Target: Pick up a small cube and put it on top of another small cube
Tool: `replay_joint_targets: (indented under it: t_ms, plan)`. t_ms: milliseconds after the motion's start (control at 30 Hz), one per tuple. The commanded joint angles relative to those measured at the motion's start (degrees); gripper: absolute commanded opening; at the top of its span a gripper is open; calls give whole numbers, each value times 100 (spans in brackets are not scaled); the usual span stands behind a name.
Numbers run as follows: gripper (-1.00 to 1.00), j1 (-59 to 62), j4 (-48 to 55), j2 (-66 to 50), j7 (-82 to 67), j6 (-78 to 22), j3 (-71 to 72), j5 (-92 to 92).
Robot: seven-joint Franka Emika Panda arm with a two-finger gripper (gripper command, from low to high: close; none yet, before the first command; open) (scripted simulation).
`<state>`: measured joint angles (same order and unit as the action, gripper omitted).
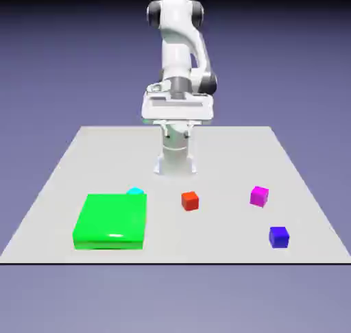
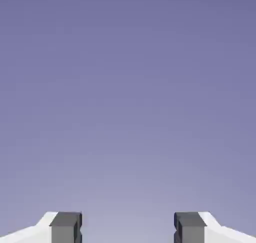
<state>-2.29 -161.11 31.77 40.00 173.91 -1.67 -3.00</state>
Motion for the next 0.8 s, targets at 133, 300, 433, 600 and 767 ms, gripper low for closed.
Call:
replay_joint_targets:
  t_ms: [133, 300, 433, 600, 767]
  plan:
    - [0, -758, -6, -267, -1068, -91, -627, -1246]
    - [0, -1523, -9, -526, -2140, -186, -1248, -2492]
    - [0, -2135, -11, -733, -2997, -262, -1745, -3489]
    - [0, -2900, -14, -992, -4069, -357, -2367, -4735]
    - [0, -3664, -17, -1251, -5141, -452, -2989, -5981]
